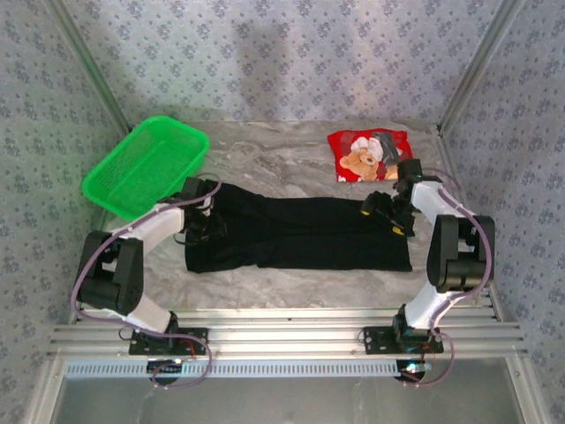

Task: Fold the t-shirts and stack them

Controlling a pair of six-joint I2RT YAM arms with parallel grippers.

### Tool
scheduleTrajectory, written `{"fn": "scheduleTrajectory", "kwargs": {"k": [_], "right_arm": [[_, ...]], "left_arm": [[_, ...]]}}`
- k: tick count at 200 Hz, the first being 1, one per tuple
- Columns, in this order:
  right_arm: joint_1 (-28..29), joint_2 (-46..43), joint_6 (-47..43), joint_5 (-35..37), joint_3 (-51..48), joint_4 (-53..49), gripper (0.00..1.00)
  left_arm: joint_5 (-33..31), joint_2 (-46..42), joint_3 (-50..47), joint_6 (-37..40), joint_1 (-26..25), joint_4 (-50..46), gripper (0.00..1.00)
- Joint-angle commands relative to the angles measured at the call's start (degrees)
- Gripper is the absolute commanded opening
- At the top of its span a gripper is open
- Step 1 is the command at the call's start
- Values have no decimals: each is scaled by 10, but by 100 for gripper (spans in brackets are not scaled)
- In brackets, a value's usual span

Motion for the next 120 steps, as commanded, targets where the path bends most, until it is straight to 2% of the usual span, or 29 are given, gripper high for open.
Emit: {"fn": "scheduleTrajectory", "kwargs": {"k": [1,33,62,120], "right_arm": [[-2,-10,10,-21,29,28,100],[15,34,6,-10,51,24,100],[20,47,26,3,21,61,100],[24,39,46,104,-31,24,99]], "left_arm": [[21,-15,33,-13,-3,7,37],[21,43,69,-68,-7,-15,37],[-26,120,115,-105,-8,-53,36],[-114,234,189,-94,7,-126,35]]}}
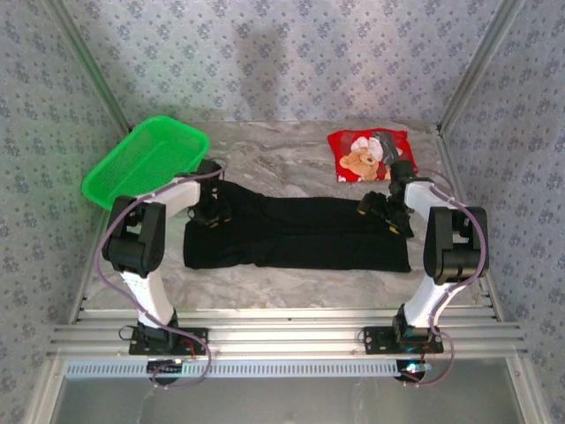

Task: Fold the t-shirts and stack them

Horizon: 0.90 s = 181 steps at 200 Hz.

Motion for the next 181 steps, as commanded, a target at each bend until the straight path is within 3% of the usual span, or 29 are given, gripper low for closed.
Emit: {"fn": "scheduleTrajectory", "kwargs": {"k": [1,51,90,124,159,181], "right_arm": [[3,-6,18,69,-20,-35,99],[3,-40,44,102,-56,-43,99],[34,-105,12,37,-48,11,100],[101,-123,-8,-118,3,35,99],[206,-32,34,-292,73,61,91],[273,41,52,-346,139,57,80]], "left_arm": [[-64,42,9,1,12,-54,35],[-70,33,26,48,8,-37,43],[-10,-71,15,43,-13,-27,52],[18,-134,-23,-7,-21,-53,53],[40,-151,-89,-35,-17,-19,51],[52,-152,-137,-60,4,16,43]]}}
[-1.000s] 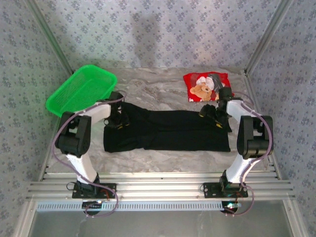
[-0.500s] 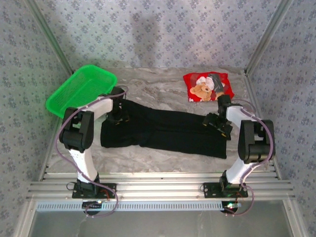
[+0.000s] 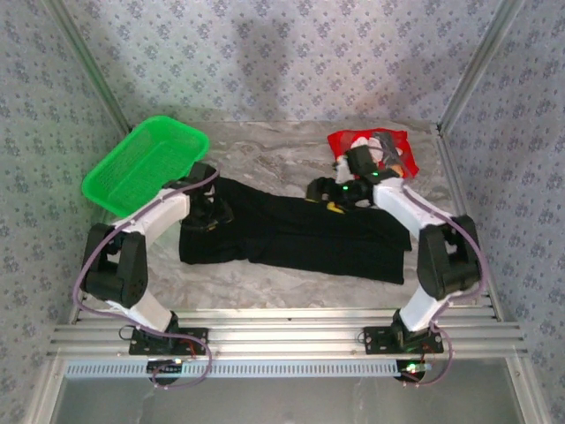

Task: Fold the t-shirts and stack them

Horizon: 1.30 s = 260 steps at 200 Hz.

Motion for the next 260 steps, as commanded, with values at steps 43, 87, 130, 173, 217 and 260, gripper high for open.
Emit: {"fn": "scheduleTrajectory", "kwargs": {"k": [43,87,130,173,217,260], "right_arm": [[121,139,50,-157,87,-11,63],[151,179,67,-174,100,-23,59],[168,217,70,-173,114,-32,55],[181,235,75,-168,120,-36,55],[184,255,80,-159,132,-23,56],[182,269,93,-155,144,-7,43]], "left_arm": [[35,11,-81,-38,32,56,33],[17,5,-123,-15,35,58,23],[18,5,-146,-7,37,68,22],[20,5,-160,-1,38,75,21],[24,4,-167,5,38,80,21],[22,2,-174,8,39,82,20]]}}
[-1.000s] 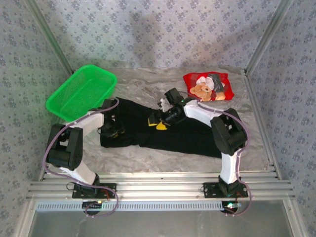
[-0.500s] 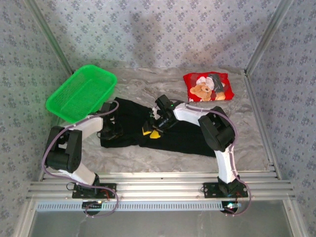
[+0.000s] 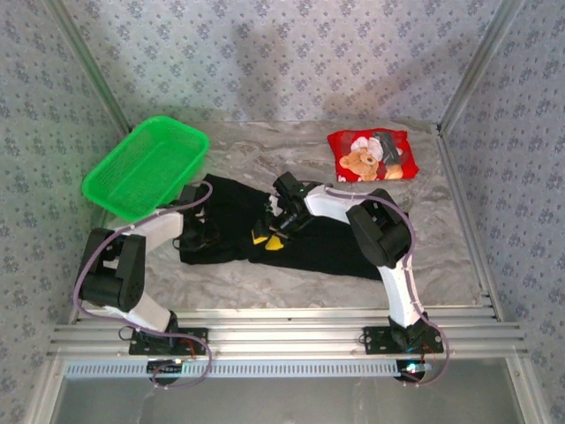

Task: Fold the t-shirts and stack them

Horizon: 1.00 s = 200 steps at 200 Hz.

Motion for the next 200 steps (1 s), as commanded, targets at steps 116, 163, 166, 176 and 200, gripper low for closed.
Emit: {"fn": "scheduleTrajectory", "kwargs": {"k": [116,163,166,176,200], "right_arm": [[-21,-18,-69,11,-17,-129,2],[-21,7,-82,28,-7,-160,8],[-21,8,-83,31,-5,-162,11],[-21,8,-87,33,-2,-166,25],[-24,-12,-91,30,1,-161,41]], "left_arm": [[-46,19,-20,19,25,-60,19],[-87,23,-2,20,26,-84,19],[-87,22,-1,22,26,-85,20],[-74,19,4,30,27,-81,23],[-31,-15,15,23,21,-49,38]]}}
